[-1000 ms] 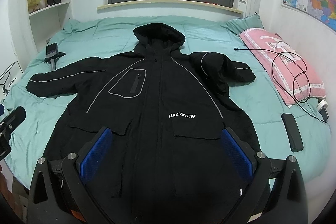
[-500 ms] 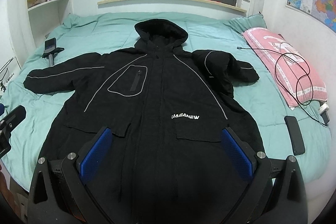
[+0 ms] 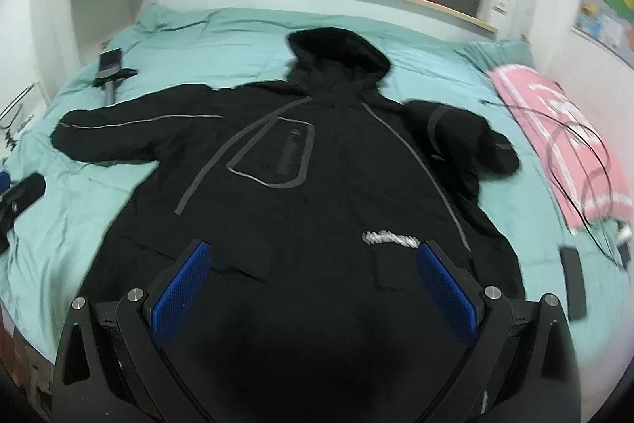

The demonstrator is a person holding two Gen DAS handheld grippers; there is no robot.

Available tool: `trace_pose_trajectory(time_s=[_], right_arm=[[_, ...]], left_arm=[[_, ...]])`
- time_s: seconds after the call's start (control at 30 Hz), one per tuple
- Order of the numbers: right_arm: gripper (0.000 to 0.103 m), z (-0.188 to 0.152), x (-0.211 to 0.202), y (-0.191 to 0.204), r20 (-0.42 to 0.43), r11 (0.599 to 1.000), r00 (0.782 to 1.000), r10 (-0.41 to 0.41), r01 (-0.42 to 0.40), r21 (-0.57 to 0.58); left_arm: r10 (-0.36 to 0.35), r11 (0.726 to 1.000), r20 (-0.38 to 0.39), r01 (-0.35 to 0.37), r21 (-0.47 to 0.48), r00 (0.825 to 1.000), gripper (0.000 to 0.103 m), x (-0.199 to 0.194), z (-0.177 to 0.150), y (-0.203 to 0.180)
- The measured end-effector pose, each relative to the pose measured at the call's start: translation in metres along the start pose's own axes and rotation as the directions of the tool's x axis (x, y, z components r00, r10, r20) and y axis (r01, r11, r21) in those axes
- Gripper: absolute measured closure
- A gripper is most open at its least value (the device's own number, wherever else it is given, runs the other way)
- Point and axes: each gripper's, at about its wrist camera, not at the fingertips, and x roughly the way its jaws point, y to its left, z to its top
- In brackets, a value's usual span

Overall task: Fold large clothes
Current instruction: 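Move both grippers toward the black jacket's sleeves, then grasp the sleeve cuff with the left gripper and lift it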

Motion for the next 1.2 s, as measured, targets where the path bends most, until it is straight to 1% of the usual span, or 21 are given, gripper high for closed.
trace_pose_trajectory(time_s=[0.1,0.13,0.23,0.37,0.47,0.57,0.6,0.67,0.7,0.73,0.77,0.8,0.87,0.9,0.93,0.97,1.0,1.07,1.13,1.17,1.2], right_arm=[[0.0,0.029,0.009,0.015,0.039,0.993,0.992,0.12,-0.12,-0.008],[0.0,0.043,0.014,0.02,0.067,0.985,0.982,0.174,-0.175,-0.003],[0.0,0.073,0.039,0.03,0.164,0.967,0.953,0.255,-0.256,-0.014],[0.0,0.081,0.104,0.045,0.257,0.986,0.952,0.169,-0.166,-0.035],[0.0,0.053,0.169,0.052,0.231,0.993,0.966,0.116,-0.113,-0.024],[0.004,0.032,0.222,0.059,0.096,0.993,0.989,0.113,-0.111,-0.028],[0.004,0.035,0.224,0.06,0.084,0.993,0.989,0.118,-0.116,-0.031],[0.001,0.036,0.223,0.059,0.117,0.99,0.983,0.143,-0.141,-0.031],[0.001,0.036,0.226,0.058,0.115,0.989,0.982,0.147,-0.145,-0.028],[0.001,0.036,0.229,0.058,0.103,0.989,0.983,0.151,-0.149,-0.025],[0.001,0.037,0.233,0.057,0.104,0.988,0.982,0.156,-0.155,-0.022],[0.001,0.038,0.238,0.056,0.089,0.986,0.982,0.166,-0.166,-0.012],[0.001,0.039,0.246,0.051,0.064,0.982,0.981,0.185,-0.186,0.016],[0.001,0.039,0.248,0.046,0.054,0.98,0.979,0.197,-0.199,0.031],[0.0,0.038,0.249,0.044,0.049,0.977,0.977,0.207,-0.209,0.047],[0.0,0.039,0.25,0.041,0.046,0.975,0.976,0.213,-0.216,0.06],[0.0,0.036,0.247,0.042,0.046,0.973,0.975,0.218,-0.221,0.067],[0.0,0.035,0.248,0.043,0.042,0.974,0.975,0.216,-0.218,0.066],[0.0,0.034,0.248,0.047,0.039,0.976,0.978,0.206,-0.208,0.056],[0.0,0.034,0.248,0.047,0.037,0.977,0.978,0.203,-0.205,0.054],[0.0,0.033,0.249,0.048,0.035,0.978,0.979,0.202,-0.204,0.052]], left_arm=[[0.007,0.997,0.004,-0.007,-0.078,1.0,0.007,0.015,0.034,0.059],[0.01,0.995,0.009,-0.009,-0.097,1.0,0.007,0.019,0.043,0.073],[-0.009,0.988,0.01,0.011,-0.153,1.0,0.007,0.047,0.076,0.127],[-0.005,0.969,-0.02,-0.001,-0.247,1.0,0.007,0.099,0.098,0.186],[0.004,0.933,-0.033,-0.016,-0.36,0.999,0.007,0.146,0.098,0.233],[0.1,0.903,-0.058,-0.115,-0.413,0.993,0.007,0.183,0.097,0.268],[0.138,0.886,-0.061,-0.15,-0.44,0.989,0.007,0.198,0.097,0.284],[0.155,0.865,-0.059,-0.165,-0.473,0.986,0.007,0.216,0.097,0.307],[0.181,0.843,-0.067,-0.189,-0.504,0.981,0.007,0.229,0.093,0.321],[0.189,0.831,-0.077,-0.201,-0.518,0.979,0.007,0.236,0.09,0.328],[0.175,0.821,-0.087,-0.194,-0.537,0.981,0.007,0.246,0.086,0.337],[0.127,0.816,-0.092,-0.157,-0.557,0.988,0.007,0.26,0.08,0.346],[0.069,0.821,-0.11,-0.119,-0.558,0.992,0.007,0.28,0.073,0.352],[0.075,0.827,-0.126,-0.132,-0.547,0.989,0.013,0.285,0.07,0.35],[0.107,0.84,-0.12,-0.154,-0.52,0.987,0.021,0.287,0.07,0.344],[0.134,0.854,-0.121,-0.177,-0.49,0.984,0.04,0.287,0.069,0.336],[0.183,0.873,-0.111,-0.213,-0.439,0.977,0.052,0.286,0.072,0.327],[0.24,0.894,-0.068,-0.248,-0.374,0.968,0.064,0.277,0.075,0.309],[0.265,0.907,-0.022,-0.257,-0.333,0.964,0.064,0.267,0.079,0.297],[0.256,0.916,-0.007,-0.244,-0.319,0.967,0.063,0.264,0.08,0.291],[0.237,0.923,-0.002,-0.226,-0.311,0.971,0.056,0.263,0.081,0.289]])
